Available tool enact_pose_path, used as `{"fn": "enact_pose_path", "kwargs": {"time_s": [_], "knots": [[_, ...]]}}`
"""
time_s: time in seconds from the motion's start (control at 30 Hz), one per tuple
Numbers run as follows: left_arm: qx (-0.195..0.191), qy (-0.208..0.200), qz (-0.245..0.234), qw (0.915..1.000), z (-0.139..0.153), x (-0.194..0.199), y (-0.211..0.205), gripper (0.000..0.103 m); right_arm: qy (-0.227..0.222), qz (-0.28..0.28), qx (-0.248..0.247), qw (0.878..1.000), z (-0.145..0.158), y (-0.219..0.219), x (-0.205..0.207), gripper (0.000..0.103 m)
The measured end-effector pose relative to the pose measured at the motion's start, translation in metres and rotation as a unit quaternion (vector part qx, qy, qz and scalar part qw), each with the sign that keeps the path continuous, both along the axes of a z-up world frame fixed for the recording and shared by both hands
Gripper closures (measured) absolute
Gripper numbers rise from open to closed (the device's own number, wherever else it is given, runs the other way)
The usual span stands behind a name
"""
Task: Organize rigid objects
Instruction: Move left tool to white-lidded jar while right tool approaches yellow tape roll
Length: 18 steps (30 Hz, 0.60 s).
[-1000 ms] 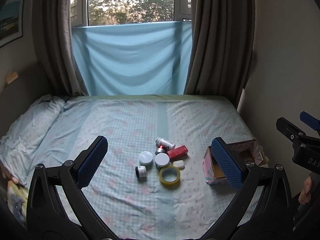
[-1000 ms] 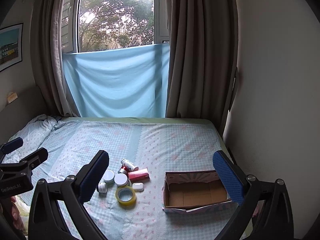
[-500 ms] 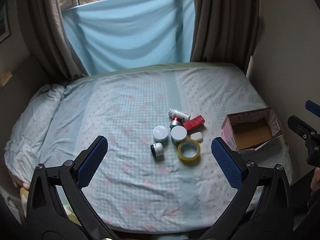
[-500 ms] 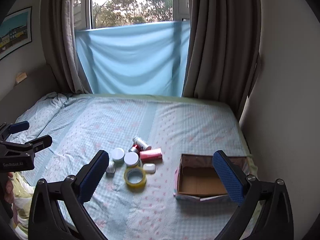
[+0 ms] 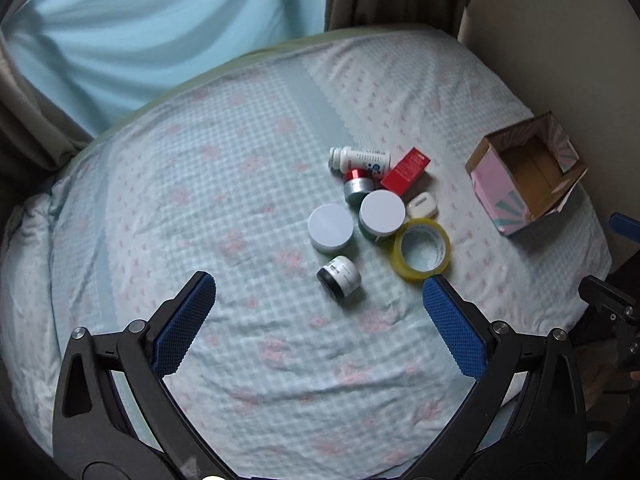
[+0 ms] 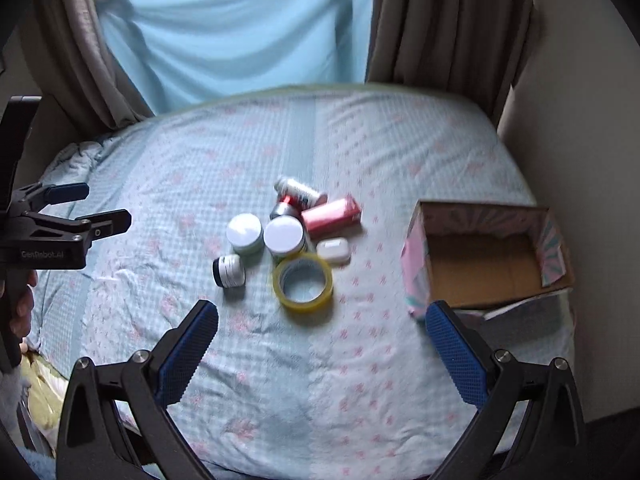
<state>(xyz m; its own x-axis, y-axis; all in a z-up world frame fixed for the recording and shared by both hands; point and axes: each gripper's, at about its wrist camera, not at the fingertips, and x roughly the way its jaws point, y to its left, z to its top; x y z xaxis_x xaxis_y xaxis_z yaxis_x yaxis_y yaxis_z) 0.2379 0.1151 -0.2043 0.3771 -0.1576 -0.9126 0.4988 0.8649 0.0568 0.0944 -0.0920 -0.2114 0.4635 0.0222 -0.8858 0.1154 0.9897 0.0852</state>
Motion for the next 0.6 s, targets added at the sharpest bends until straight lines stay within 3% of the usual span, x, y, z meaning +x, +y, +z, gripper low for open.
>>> {"fn": "enact_pose_path", "kwargs": {"time_s": [0.3,0.6], "knots": [[0.042,0.078,-0.062,0.9941,-0.122,0.074,-0.024,0.001,0.108,-0.033,0.034,0.993,-0.106,0.019,0.044,0.000],[0.061,0.121,-0.079,0.9876,-0.215,0.110,-0.049,0.001,0.190,-0.057,0.044,0.979,-0.205,0.028,0.098,0.000]]}}
